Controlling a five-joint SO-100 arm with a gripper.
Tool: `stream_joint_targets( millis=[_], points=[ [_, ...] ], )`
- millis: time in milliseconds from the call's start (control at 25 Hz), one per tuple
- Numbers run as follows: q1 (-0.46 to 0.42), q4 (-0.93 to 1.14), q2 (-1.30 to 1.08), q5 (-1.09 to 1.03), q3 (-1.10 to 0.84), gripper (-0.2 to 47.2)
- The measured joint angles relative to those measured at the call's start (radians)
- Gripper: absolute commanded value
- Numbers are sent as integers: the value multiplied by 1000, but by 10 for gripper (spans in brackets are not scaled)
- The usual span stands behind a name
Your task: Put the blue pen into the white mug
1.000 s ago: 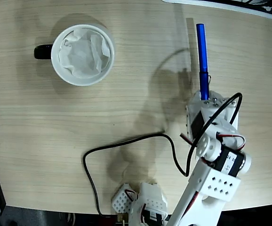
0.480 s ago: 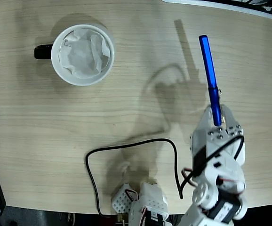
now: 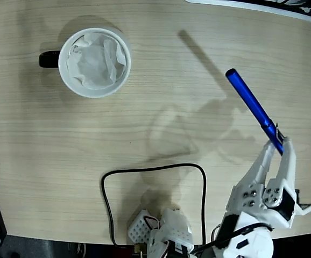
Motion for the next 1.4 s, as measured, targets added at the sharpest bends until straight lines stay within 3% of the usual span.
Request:
stream_joint_targets(
  millis=[240, 680, 1040, 1400],
  points=[
    [-107, -264, 103, -262, 91, 1],
    [-342, -761, 275, -857, 436, 1],
    [-526, -999, 256, -1104, 439, 1],
    [-706, -1224, 86, -1379, 439, 1]
  ],
)
